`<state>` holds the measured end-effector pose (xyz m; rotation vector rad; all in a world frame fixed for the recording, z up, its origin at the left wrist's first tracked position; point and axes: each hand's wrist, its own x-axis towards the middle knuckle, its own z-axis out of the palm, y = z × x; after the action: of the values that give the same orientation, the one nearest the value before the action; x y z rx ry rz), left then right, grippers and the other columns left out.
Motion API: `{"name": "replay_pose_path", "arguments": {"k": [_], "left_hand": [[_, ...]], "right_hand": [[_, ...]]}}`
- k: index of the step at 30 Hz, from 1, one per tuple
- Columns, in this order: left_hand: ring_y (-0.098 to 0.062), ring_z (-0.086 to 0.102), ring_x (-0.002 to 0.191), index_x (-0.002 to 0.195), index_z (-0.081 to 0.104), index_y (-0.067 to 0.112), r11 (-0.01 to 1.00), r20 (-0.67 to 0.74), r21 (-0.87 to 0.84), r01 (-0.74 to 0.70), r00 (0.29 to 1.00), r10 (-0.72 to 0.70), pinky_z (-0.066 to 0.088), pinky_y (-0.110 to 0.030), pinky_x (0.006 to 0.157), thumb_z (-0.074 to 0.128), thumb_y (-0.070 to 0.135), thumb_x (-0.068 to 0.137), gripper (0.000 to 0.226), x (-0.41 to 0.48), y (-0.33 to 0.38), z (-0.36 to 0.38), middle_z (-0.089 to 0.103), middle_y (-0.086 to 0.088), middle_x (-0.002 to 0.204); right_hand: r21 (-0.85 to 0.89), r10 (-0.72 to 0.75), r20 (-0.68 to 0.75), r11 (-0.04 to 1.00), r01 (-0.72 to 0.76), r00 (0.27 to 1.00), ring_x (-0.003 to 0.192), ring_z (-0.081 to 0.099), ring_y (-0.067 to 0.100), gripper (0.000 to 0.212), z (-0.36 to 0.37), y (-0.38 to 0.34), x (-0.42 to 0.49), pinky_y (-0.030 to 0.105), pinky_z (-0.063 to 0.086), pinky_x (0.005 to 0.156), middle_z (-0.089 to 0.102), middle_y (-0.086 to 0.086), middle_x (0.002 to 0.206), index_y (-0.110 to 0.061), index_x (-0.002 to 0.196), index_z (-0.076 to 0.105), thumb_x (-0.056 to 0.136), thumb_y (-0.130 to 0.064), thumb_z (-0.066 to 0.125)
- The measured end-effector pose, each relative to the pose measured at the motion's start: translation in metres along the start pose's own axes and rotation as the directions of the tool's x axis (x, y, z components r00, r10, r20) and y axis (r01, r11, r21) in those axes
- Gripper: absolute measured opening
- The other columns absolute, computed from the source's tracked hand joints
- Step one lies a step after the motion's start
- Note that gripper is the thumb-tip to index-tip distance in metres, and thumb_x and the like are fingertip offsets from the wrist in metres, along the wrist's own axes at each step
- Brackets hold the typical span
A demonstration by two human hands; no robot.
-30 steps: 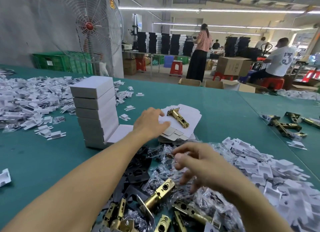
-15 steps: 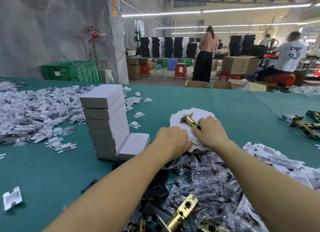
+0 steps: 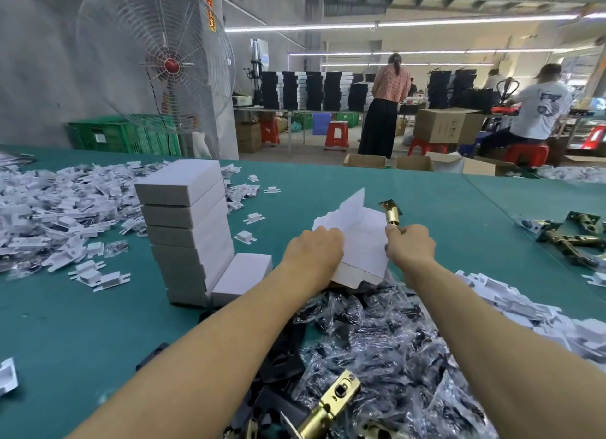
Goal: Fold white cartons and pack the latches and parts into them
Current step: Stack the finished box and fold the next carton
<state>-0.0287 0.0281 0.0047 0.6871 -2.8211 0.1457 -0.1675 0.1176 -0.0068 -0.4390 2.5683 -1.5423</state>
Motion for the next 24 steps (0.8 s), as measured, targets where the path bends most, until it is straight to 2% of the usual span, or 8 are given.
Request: {"name": "replay_pose_path", "arguments": {"k": [5,8,11,14,16,19,22,24], "left_hand": [[-0.037,0.048,0.083,0.099,0.05,0.005,0.845,-0.072,-0.433,0.314,0.923,-0.379,0.039,-0.042,0.068,0.03,0.004,0.095,0.021,0.001,-0.022,-0.005,0.048,-0.014,0.089],[-0.037,0.052,0.08,0.093,0.049,0.007,0.759,-0.137,-0.565,0.324,0.87,-0.473,0.041,-0.041,0.063,0.029,0.007,0.097,0.02,-0.004,-0.032,-0.008,0.056,-0.016,0.089],[-0.035,0.052,0.078,0.093,0.048,0.015,0.733,-0.224,-0.619,0.282,0.831,-0.509,0.042,-0.037,0.056,0.029,0.008,0.1,0.021,-0.012,-0.033,-0.008,0.049,-0.005,0.076],[-0.035,0.059,0.079,0.113,0.062,0.01,0.804,-0.359,-0.56,0.199,0.816,-0.453,0.037,-0.032,0.057,0.034,0.008,0.103,0.029,-0.025,-0.027,-0.008,0.064,-0.009,0.081],[-0.038,0.066,0.082,0.138,0.056,0.012,0.864,-0.46,-0.497,0.086,0.818,-0.346,0.047,-0.041,0.062,0.04,0.008,0.104,0.038,-0.038,-0.022,-0.008,0.072,-0.014,0.096],[-0.036,0.071,0.084,0.142,0.054,0.015,0.937,-0.528,-0.325,-0.124,0.846,-0.072,0.055,-0.044,0.058,0.052,0.002,0.1,0.045,-0.059,-0.012,-0.01,0.07,-0.01,0.122],[-0.032,0.072,0.094,0.142,0.055,0.021,0.927,-0.498,-0.216,-0.306,0.852,0.165,0.06,-0.044,0.06,0.052,0.024,0.101,0.041,-0.077,-0.005,-0.012,0.059,-0.002,0.141],[-0.023,0.066,0.111,0.146,0.049,0.026,0.911,-0.347,-0.259,-0.321,0.911,0.222,0.058,-0.042,0.081,0.041,0.059,0.094,0.062,-0.086,-0.002,-0.021,0.051,0.005,0.149]], "right_hand": [[-0.28,-0.181,0.05,0.942,0.188,0.982,0.077,0.048,0.031,0.028,0.016,-0.002,-0.005,0.03,0.034,0.061,0.055,0.015,0.106,-0.006,0.082,0.052,0.098,-0.029,0.054],[-0.449,-0.244,0.108,0.853,0.267,0.964,0.099,0.056,0.037,0.028,0.022,-0.008,-0.017,0.036,0.044,0.073,0.056,0.019,0.114,-0.009,0.085,0.055,0.096,-0.034,0.052],[-0.546,-0.204,0.174,0.794,0.267,0.963,0.119,0.045,0.038,0.042,0.02,-0.016,-0.026,0.042,0.041,0.094,0.045,0.02,0.135,-0.006,0.114,0.06,0.099,-0.043,0.046],[-0.339,-0.169,0.107,0.92,0.196,0.98,0.126,0.04,0.04,0.051,0.011,-0.031,-0.039,0.047,0.033,0.103,0.04,0.021,0.143,-0.011,0.133,0.05,0.103,-0.048,0.032],[0.004,-0.189,0.025,0.982,0.189,0.982,0.119,0.047,0.035,0.048,0.001,-0.044,-0.05,0.048,0.037,0.099,0.051,0.016,0.135,-0.017,0.119,0.053,0.101,-0.053,0.027],[0.471,-0.098,0.126,0.882,0.027,0.987,0.109,0.061,0.032,0.066,-0.016,-0.059,-0.072,0.049,0.052,0.091,0.062,0.009,0.122,-0.017,0.124,0.055,0.092,-0.069,0.032],[0.61,-0.05,0.19,0.788,-0.078,0.981,0.084,0.069,0.03,0.031,-0.035,-0.058,-0.086,0.045,0.059,0.073,0.07,0.009,0.098,-0.012,0.105,0.061,0.098,-0.039,0.049],[0.654,-0.037,0.196,0.749,-0.102,0.98,0.075,0.068,0.025,0.014,-0.047,-0.05,-0.095,0.038,0.057,0.065,0.07,0.006,0.089,-0.013,0.093,0.059,0.1,-0.019,0.05]]}}
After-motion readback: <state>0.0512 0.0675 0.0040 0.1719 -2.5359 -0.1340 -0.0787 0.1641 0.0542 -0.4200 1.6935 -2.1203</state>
